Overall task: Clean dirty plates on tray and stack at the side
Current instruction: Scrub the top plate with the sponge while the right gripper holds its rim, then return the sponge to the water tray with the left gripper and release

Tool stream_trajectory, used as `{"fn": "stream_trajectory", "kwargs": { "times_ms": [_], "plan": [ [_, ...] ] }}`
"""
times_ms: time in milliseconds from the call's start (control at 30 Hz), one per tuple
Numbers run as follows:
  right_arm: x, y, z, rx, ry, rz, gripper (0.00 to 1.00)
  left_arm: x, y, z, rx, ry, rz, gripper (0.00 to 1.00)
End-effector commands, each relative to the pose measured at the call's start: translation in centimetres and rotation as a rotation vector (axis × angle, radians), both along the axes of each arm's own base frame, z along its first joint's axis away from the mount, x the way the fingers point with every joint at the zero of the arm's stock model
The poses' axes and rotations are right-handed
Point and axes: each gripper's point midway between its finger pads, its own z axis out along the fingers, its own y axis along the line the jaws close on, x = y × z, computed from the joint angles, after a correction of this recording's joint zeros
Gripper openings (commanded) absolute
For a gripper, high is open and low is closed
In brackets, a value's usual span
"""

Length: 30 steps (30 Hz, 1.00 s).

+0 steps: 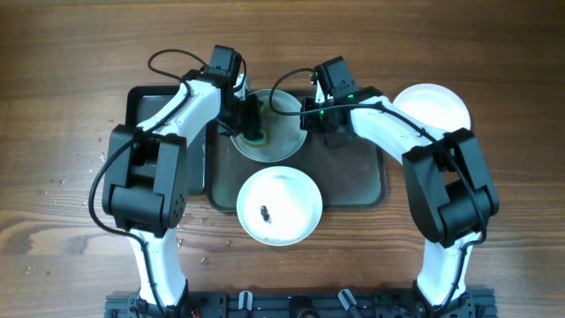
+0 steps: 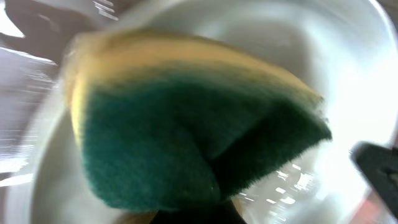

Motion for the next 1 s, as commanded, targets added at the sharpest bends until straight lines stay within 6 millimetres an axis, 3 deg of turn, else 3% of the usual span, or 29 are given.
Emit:
{"fn": "stream_trajectory", "kwargs": {
  "times_ms": [0,100,200,400,500,667,833,967],
  "plan": [
    [-0.4,0.4,-1.0,0.004,0.024,0.0,0.04,-2.2,-4.2,0.4,-0.224,0.105,-0.06,0.04],
    [-0.4,0.4,-1.0,0.004,0.023,0.0,0.04,-2.5,-5.5,1.4,-0.313,0.12,-0.079,0.04],
    [-0.4,0.3,-1.0,0.003,0.023,0.002,0.04,-2.3,-5.4,2.1,-0.319,0.112,-0.077,0.04],
    [-0.4,0.3,-1.0,0.003,0.023,0.002,0.05,0.0,-3.1,6.5,-0.248,-0.021,-0.041,0.04],
    [-0.4,0.3,-1.0,0.003,0.023,0.002,0.04,1.1,0.3,9.1,-0.105,-0.129,0.024,0.04],
    [-0.4,0.3,-1.0,0.003,0.023,0.001,0.05,0.9,6.9,11.2,0.124,-0.18,0.149,0.04],
    [-0.4,0.3,-1.0,0.003,0.023,0.001,0.04,-0.6,13.9,10.6,0.344,-0.12,0.247,0.08],
    [-0.4,0.3,-1.0,0.003,0.023,0.001,0.05,-1.6,17.2,9.7,0.422,-0.075,0.234,0.05]
  ]
}}
